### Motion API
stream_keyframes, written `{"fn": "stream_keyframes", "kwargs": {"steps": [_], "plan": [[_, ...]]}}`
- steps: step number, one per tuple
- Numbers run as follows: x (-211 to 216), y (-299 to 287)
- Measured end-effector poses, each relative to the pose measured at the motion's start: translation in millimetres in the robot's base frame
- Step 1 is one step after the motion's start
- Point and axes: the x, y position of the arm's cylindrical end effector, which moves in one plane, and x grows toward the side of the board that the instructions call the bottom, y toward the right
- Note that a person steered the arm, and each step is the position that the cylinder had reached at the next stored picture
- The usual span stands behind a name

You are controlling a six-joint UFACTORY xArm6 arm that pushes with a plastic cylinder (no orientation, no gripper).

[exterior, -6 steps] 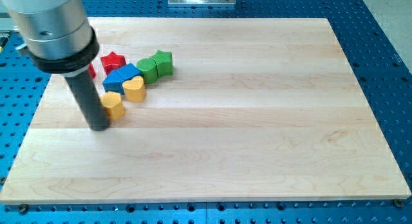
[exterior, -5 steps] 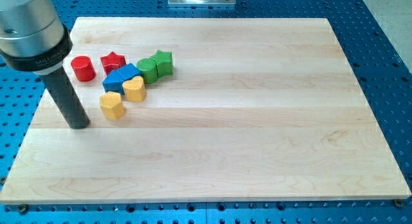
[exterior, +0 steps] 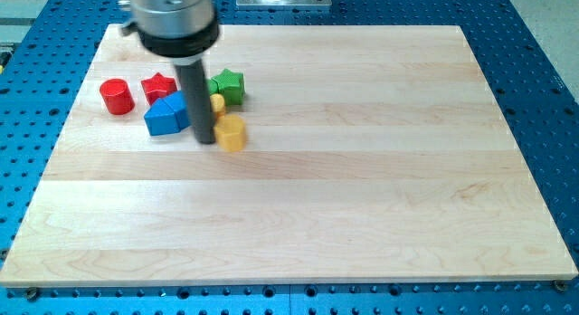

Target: Separate the hexagon from the group of blocks

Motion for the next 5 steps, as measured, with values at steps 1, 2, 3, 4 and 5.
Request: {"fn": "stream_keyframes", "kwargs": {"steps": [1,2,3,4,5], "plan": [[8,83],[4,164],[-1,204],[3,242],[31,263]]}}
